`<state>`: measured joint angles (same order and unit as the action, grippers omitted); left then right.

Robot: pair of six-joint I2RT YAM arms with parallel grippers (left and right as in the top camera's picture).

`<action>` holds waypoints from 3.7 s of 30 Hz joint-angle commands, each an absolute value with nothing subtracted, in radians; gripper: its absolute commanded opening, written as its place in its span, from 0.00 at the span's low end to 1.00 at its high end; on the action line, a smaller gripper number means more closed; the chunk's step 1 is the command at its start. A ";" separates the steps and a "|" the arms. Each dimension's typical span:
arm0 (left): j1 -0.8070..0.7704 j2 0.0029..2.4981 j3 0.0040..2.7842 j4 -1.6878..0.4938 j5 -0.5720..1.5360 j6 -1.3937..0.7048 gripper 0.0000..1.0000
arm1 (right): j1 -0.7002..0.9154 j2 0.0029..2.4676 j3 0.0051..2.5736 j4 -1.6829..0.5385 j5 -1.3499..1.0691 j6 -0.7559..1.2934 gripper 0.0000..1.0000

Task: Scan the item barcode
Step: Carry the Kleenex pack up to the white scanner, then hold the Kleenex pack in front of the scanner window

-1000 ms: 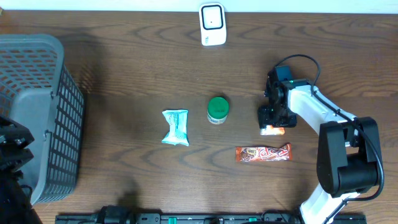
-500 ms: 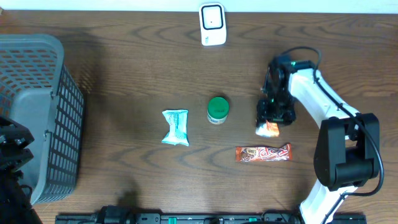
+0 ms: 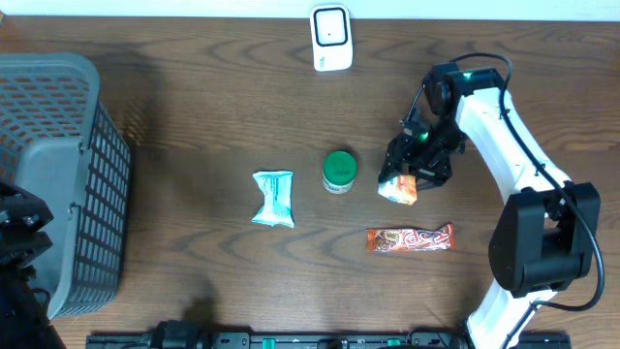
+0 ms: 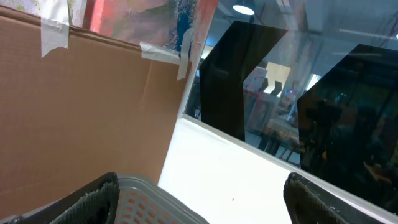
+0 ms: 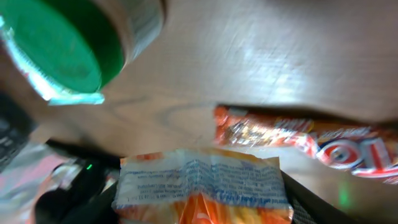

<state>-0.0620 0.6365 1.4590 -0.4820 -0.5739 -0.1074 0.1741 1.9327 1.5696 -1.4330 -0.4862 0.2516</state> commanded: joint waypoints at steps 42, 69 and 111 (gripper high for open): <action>-0.056 0.008 1.151 -0.218 -0.430 -0.109 0.84 | 0.184 1.935 1.624 -1.488 -0.668 0.219 0.59; -0.056 0.009 1.110 -0.799 -0.430 -0.109 0.84 | 0.323 1.955 1.852 -0.548 -0.024 0.133 0.45; -0.056 0.009 1.110 -1.215 -0.430 -0.109 0.84 | 0.387 2.519 1.892 0.396 0.126 0.230 0.59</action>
